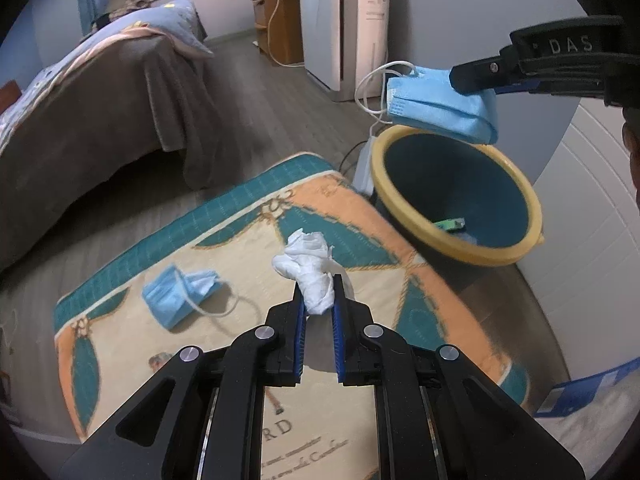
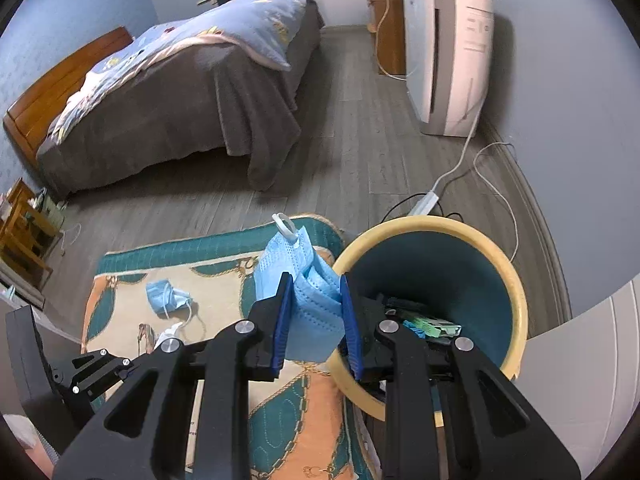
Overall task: Collect trash
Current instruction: 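Carry the mask and tissue over the bin and open both grippers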
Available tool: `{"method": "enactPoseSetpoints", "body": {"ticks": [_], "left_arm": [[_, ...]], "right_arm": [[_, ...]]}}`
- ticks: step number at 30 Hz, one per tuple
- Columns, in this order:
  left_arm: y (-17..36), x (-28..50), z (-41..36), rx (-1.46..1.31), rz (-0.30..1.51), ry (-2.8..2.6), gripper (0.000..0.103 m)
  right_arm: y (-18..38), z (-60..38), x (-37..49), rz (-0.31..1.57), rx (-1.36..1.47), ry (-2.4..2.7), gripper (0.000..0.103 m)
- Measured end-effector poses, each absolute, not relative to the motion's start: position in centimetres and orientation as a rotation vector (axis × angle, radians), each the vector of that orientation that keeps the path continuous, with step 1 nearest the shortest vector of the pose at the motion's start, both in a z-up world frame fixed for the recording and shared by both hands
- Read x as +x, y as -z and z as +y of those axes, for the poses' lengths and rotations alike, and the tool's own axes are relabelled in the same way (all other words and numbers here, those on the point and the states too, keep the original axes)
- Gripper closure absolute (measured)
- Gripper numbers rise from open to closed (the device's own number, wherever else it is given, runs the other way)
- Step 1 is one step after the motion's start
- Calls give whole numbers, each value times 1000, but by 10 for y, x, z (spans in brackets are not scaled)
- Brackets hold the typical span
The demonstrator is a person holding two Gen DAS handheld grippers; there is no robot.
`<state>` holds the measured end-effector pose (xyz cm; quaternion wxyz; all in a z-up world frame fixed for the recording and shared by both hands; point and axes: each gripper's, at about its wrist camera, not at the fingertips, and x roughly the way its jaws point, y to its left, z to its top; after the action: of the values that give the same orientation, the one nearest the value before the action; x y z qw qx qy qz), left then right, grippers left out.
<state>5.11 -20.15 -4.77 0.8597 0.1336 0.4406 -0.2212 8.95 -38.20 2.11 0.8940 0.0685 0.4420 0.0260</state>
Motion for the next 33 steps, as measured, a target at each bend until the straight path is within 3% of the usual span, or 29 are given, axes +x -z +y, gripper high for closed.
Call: {"method": "enactPoseSetpoints", "body": {"ticks": [9,17,33], "left_arm": [[32,54,-260,320,895,572,90],[50,63,-320,372,926,667,90],[65,105,-360,379,912,657,89]], "right_arm": [[-9,-441,91,945,197,58,79],[26,-489,88,1023,287,155,79],[37,-502,88,1014,272,264,79]]}}
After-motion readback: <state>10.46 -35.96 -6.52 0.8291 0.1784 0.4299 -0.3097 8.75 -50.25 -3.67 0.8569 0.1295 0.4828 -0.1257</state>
